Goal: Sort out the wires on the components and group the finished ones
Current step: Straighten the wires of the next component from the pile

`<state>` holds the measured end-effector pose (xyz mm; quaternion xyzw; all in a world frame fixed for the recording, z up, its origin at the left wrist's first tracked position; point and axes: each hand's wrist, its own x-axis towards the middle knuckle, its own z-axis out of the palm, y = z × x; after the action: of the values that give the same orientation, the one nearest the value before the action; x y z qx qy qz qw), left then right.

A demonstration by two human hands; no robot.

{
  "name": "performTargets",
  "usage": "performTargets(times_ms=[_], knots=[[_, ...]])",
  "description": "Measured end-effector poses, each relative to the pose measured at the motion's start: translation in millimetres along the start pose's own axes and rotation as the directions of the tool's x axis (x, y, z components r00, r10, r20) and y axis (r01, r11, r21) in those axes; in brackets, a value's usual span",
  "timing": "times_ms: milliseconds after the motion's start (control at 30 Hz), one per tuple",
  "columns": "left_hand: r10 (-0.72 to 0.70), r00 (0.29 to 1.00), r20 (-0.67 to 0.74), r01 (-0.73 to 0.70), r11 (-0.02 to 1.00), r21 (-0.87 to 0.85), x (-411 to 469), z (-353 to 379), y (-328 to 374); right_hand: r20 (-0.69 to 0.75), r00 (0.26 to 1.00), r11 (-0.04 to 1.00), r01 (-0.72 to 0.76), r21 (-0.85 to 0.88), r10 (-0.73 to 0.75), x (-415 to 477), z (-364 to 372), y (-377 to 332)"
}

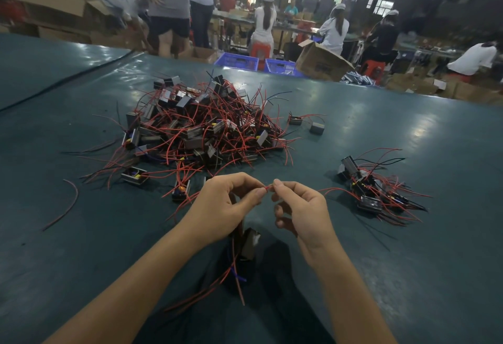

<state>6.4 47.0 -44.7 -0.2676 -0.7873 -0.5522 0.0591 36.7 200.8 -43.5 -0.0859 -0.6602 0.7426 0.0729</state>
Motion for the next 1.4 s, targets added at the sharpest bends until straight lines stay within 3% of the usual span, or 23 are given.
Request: performTargets(times_ms=[133, 300, 500, 667, 933, 1033, 1133, 1200, 1300, 1400], knots=[[0.003, 1.000, 0.023, -0.003, 1.000, 0.005, 0, 1, 1, 0.032, 0.996, 0.995, -0.090, 0.036, 0.088, -1, 1, -2], [0.001, 1.000, 0.013, -0.002, 1.000, 0.015, 0, 0, 1, 0.025, 1.000, 0.996, -0.010, 0.090, 0.007, 0, 2, -3], [0.020, 1.000, 0.001, -0.020, 0.999, 0.037, 0, 0, 0, 0.016, 0.975, 0.971, 0.221, -0.086, -0.221, -3, 0, 0], [0.059, 0.998, -0.009, -0.059, 0.997, 0.050, -2, 0, 0, 0.011, 0.944, 0.922, 0.324, -0.212, -0.330, -1, -1, 4], [0.106, 0.994, -0.033, -0.103, 0.990, 0.092, -2, 0, 0, 0.008, 0.839, 0.746, 0.488, -0.453, -0.544, 1, -1, 14], [0.191, 0.980, -0.059, -0.179, 0.969, 0.172, -3, -1, 1, 0.013, 0.865, 0.766, 0.451, -0.458, -0.501, 2, 1, 16], [0.244, 0.969, -0.048, -0.222, 0.937, 0.270, -3, -1, -1, -0.006, 0.958, 0.927, 0.275, -0.256, -0.286, 5, 2, 14], [0.236, 0.970, -0.053, -0.214, 0.939, 0.271, -3, 0, -2, 0.011, 0.980, 0.966, 0.197, -0.166, -0.198, 5, 1, 14], [0.156, 0.985, -0.081, -0.143, 0.979, 0.146, -1, -1, -1, 0.004, 0.933, 0.897, 0.346, -0.274, -0.359, 2, 0, 14], [0.080, 0.994, -0.069, -0.075, 0.995, 0.067, 0, -2, 0, 0.039, 0.799, 0.720, 0.561, -0.408, -0.600, 1, -1, 13]])
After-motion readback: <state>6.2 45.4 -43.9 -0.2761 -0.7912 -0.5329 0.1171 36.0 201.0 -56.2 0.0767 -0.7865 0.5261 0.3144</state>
